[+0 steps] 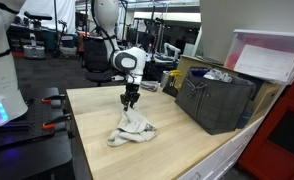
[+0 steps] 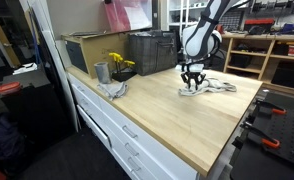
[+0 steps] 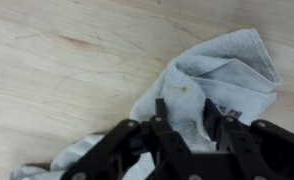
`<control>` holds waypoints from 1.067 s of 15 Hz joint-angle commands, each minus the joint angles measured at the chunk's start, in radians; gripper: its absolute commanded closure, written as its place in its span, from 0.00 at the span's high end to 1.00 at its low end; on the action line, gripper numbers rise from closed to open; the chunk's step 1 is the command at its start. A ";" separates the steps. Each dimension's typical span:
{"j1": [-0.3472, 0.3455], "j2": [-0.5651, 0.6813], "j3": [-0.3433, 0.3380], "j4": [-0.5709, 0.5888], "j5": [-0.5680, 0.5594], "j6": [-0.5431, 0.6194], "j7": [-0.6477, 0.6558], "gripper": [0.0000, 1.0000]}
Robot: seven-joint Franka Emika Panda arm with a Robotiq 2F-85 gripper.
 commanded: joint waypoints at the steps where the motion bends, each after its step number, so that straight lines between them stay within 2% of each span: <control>1: 0.002 -0.046 0.014 -0.012 0.064 0.013 -0.036 0.12; 3: 0.005 -0.065 0.027 -0.005 0.089 0.009 -0.036 0.00; 11: 0.068 -0.093 0.004 0.154 0.065 -0.057 0.021 0.02; 16: 0.041 -0.055 0.004 0.288 0.094 -0.093 0.070 0.02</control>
